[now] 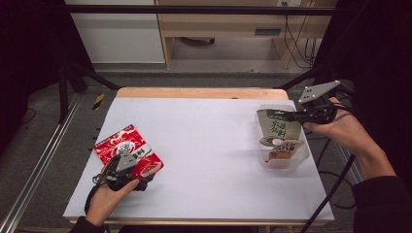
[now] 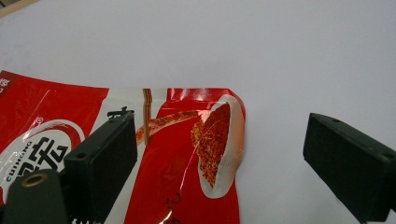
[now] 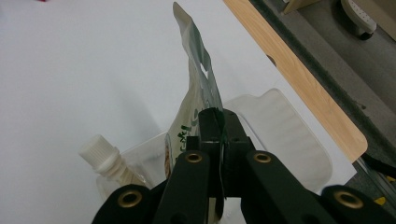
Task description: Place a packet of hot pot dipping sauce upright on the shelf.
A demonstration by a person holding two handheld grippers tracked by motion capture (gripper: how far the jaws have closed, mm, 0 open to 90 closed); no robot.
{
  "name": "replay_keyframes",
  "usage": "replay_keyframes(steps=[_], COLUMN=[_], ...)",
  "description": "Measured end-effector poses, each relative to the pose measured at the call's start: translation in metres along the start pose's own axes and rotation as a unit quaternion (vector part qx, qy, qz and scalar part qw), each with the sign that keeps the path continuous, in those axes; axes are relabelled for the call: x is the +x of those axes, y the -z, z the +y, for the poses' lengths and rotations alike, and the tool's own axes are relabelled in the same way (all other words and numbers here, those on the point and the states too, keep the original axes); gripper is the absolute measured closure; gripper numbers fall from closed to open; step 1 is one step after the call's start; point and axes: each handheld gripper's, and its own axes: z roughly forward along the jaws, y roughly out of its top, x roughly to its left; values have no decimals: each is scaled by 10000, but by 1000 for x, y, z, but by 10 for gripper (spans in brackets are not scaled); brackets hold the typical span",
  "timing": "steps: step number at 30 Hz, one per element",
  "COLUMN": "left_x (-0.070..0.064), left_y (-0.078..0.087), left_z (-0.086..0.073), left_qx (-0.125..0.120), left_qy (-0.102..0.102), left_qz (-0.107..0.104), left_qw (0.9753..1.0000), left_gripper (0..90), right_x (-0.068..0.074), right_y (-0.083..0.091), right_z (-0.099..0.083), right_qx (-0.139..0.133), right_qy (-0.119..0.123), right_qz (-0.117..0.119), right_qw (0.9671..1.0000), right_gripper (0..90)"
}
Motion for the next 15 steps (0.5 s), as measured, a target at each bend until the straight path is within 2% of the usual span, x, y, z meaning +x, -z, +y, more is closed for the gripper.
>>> replay_keyframes(steps=[15], left_x=[0], left_y=[0], left_z=[0], left_qx=[12], left_qy=[-11], left_qz=[-24], left_qw=[10000], left_gripper=[97], right_x=[2], right_y=[-12], right_z=[-6], right_qx=[73], right_qy=[35], right_qz=[70], right_qw=[9999], right_gripper=[899])
